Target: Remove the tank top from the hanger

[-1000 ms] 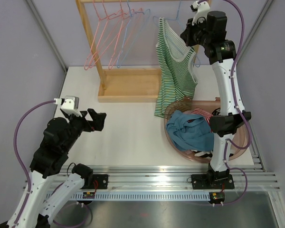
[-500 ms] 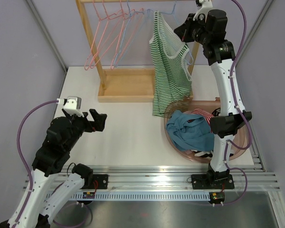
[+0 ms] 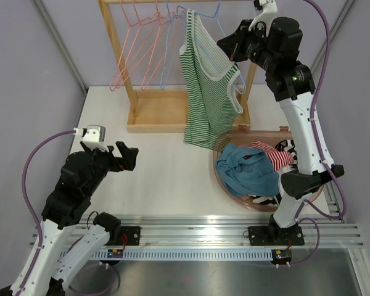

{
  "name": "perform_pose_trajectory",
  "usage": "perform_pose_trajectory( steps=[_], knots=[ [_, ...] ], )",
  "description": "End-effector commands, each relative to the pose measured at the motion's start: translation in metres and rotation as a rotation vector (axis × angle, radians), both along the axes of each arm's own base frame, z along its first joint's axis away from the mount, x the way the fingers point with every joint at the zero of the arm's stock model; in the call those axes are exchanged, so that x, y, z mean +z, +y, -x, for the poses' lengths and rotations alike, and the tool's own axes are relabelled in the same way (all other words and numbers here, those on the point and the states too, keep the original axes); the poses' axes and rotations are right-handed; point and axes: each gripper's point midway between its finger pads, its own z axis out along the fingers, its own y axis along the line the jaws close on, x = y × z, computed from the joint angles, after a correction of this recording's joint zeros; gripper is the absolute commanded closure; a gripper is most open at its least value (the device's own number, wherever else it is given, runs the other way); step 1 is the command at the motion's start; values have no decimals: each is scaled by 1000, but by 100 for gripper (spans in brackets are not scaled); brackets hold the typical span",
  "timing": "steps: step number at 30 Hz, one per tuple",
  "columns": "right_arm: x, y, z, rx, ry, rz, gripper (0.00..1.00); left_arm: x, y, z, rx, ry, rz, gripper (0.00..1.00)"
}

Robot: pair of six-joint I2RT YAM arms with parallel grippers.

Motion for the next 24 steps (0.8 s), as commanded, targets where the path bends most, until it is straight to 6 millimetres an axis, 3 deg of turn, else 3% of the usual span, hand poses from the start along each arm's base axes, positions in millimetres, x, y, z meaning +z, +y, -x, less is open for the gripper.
perform_pose_trajectory(
  steps=[1,7,8,9,14,16,19,20,23,24],
  knots=[
    [36,1,32,-9,-77,-69,100,29,1,0,5,-73,36,1],
    [21,31,71,40,-33,-73,100,55,0,6,-1,-119,86,1],
    [11,34,71,32,-5,-66,100,60,-2,7,-11,-127,99,1],
    [16,32,80,20,-8,-91,100,65,-3,8,-19,-138,109,1],
    [1,29,100,-5,20,-109,100,94,-13,9,-68,-185,164,1],
    [8,28,118,37,17,-129,100,102,-17,7,-78,-192,175,1],
    [12,25,142,95,29,-147,100,125,-26,8,-129,-232,208,1],
    [16,21,153,111,22,-155,100,142,-28,11,-145,-265,225,1],
    [18,16,179,165,47,-162,100,160,-37,8,-187,-280,236,1],
    [15,16,188,195,63,-159,100,177,-38,11,-200,-313,244,1]
  ],
)
